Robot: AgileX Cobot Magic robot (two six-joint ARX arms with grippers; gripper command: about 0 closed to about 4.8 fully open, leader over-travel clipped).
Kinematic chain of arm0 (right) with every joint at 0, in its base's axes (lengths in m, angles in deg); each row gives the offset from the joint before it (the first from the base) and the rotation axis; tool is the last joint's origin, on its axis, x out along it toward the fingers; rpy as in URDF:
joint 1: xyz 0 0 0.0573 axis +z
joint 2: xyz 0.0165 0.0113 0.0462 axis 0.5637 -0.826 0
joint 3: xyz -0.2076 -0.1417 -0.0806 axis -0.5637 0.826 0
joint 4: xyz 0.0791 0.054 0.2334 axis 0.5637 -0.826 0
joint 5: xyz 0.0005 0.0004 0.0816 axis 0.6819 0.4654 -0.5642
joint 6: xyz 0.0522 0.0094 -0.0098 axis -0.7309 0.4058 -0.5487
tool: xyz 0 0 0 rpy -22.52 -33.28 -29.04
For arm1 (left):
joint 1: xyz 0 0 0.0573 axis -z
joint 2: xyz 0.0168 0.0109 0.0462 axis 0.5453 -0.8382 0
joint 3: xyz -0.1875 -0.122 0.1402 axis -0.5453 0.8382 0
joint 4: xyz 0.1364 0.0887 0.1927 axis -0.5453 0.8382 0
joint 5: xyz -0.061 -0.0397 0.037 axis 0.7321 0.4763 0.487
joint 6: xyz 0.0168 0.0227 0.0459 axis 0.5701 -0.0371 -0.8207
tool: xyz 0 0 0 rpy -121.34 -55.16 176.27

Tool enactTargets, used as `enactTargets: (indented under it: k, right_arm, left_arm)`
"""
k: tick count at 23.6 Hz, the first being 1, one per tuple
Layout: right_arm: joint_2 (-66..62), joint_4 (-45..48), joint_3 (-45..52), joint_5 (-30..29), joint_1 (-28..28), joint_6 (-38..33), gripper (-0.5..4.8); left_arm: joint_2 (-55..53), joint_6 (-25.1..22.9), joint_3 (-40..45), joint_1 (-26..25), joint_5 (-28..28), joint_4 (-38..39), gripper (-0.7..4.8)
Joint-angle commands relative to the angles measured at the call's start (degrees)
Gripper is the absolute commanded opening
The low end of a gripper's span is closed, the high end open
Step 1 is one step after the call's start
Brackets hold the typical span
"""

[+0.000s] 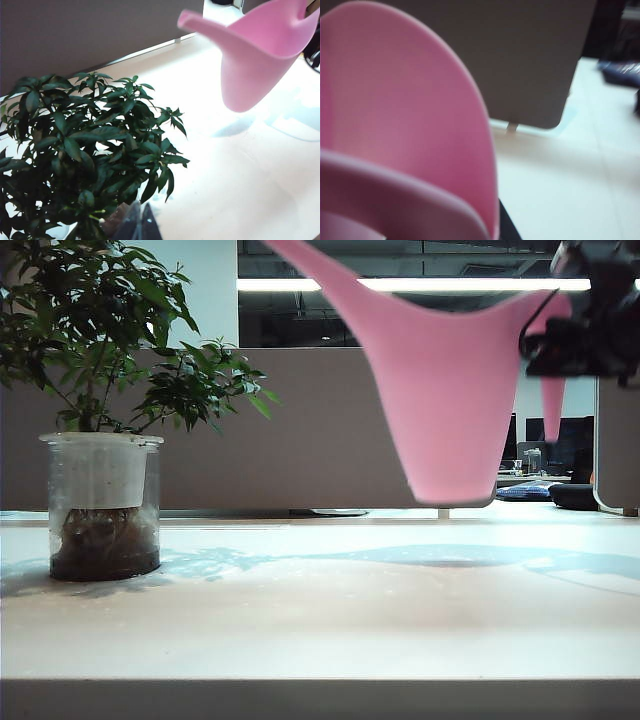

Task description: Pick up the watering can from the table, water the potted plant, and put the can back.

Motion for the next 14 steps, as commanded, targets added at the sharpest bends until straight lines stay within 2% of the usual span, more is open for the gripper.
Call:
enactTargets:
  k: [1, 3, 10, 14]
  right_arm:
    - [3.3, 1.6, -0.5, 1.6, 0.6, -0.5, 1.12]
    - [6.4, -1.9, -1.9, 6.1, 2.1, 0.9, 1.12]
    - [6.6, -17.4, -14.6, 10.9, 7.4, 13.0, 1.12]
    - [6.6, -18.0, -21.9, 15.5, 13.0, 26.7, 1.12]
  left_arm:
    - [0.4, 0.2, -0.4, 0.0, 0.4, 0.0, -0.05]
    - [0.5, 0.2, -1.8, 0.0, 0.4, 1.9, -0.05]
    - [0.8, 0.2, -3.7, 0.0, 0.4, 4.0, -0.05]
    - [1.4, 2.9, -3.7, 0.2, 2.3, 4.5, -0.05]
